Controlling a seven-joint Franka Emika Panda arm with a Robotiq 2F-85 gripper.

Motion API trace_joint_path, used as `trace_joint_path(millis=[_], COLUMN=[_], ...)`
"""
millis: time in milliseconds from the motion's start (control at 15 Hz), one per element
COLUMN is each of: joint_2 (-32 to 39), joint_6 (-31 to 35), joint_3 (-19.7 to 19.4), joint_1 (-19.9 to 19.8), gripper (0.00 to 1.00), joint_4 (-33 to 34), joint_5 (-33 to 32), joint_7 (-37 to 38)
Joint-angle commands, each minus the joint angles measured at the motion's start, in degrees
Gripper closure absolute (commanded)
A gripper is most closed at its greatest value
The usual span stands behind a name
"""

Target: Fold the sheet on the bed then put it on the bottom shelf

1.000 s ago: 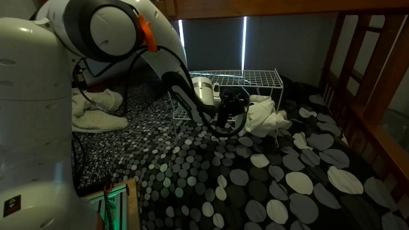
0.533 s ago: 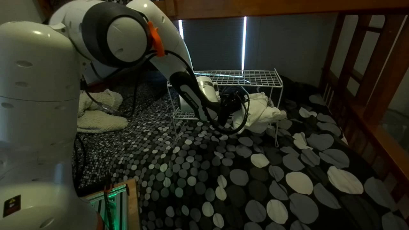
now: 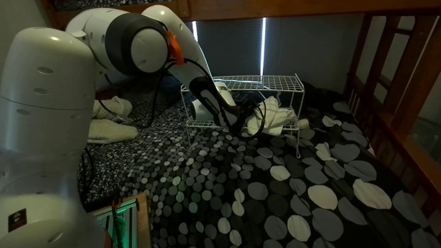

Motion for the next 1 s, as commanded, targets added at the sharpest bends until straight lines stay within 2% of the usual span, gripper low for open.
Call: trace_joint_path(millis=[0,133,200,533,667,733,933], joint_2=[0.27,0.46,0.96,1.70,2.25,2.54,3.03], joint_6=[4.69,6.67,6.44,7.10,7.49,7.80,8.18], joint_3=[-2.58,-3.27,1.43,2.12,2.20,2.20,2.33], joint_1=[5.13,6.29,1.91,-0.67,-1.64,-2.14,-3.25], gripper=[0.97,0.97,0.97,0.97,0.64,0.59,0.34], joint_4=[3.43,4.60,4.74,4.47,4.64,4.80,4.87], joint_5=[0.02,0.03,0.03,0.10,0.14,0.15,0.19], joint_7=[-0.30,-0.66,-2.82,-3.80,-4.10,-4.28,-4.39])
